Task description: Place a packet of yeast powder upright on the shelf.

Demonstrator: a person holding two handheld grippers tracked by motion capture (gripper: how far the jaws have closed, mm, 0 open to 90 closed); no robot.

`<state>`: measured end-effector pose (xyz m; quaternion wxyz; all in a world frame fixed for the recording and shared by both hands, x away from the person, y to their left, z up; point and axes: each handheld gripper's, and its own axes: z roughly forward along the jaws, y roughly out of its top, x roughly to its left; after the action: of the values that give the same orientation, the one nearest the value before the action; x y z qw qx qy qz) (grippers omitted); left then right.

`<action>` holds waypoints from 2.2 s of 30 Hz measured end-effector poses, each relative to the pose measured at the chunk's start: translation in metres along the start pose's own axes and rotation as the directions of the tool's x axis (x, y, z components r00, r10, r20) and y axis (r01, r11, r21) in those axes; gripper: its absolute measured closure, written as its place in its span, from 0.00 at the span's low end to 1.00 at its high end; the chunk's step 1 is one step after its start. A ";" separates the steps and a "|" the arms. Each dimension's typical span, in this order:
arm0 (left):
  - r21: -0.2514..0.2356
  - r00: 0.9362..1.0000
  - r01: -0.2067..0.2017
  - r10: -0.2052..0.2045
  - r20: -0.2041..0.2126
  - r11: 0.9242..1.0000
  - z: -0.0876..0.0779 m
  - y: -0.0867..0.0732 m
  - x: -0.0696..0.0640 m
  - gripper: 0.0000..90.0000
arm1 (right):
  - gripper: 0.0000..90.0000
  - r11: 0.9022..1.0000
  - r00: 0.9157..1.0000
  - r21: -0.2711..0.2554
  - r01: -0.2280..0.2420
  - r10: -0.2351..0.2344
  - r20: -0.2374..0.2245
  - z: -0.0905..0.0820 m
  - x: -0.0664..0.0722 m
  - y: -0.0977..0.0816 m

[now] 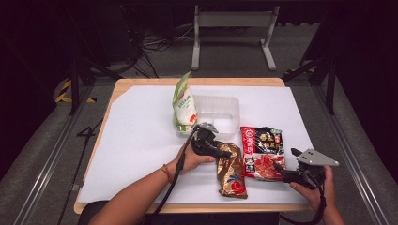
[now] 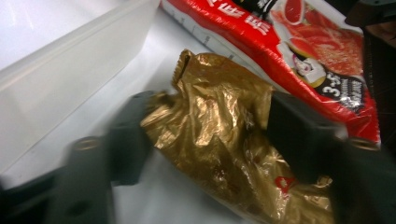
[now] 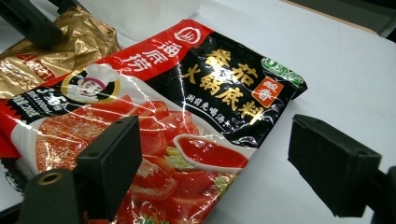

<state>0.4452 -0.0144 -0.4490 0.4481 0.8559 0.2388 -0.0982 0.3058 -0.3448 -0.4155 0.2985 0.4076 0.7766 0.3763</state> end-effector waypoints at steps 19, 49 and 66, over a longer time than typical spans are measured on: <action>-0.137 0.986 -0.156 0.147 -0.076 0.978 -0.043 0.003 -0.029 0.97 | 0.20 1.000 1.000 -0.014 0.002 -0.002 0.000 -0.002 -0.001 0.001; -0.389 0.957 -0.281 0.228 -0.178 0.877 -0.133 0.018 -0.067 0.98 | 0.20 1.000 1.000 -0.013 -0.002 0.002 0.009 -0.002 -0.003 0.001; -0.503 0.950 -0.267 0.137 -0.280 0.822 -0.176 0.026 -0.066 0.98 | 0.20 1.000 1.000 -0.005 -0.001 0.001 0.012 -0.001 -0.003 0.001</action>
<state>0.3932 0.0956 -0.3031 0.6456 0.7228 0.2147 0.1211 0.3066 -0.3472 -0.4138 0.3043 0.4093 0.7737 0.3759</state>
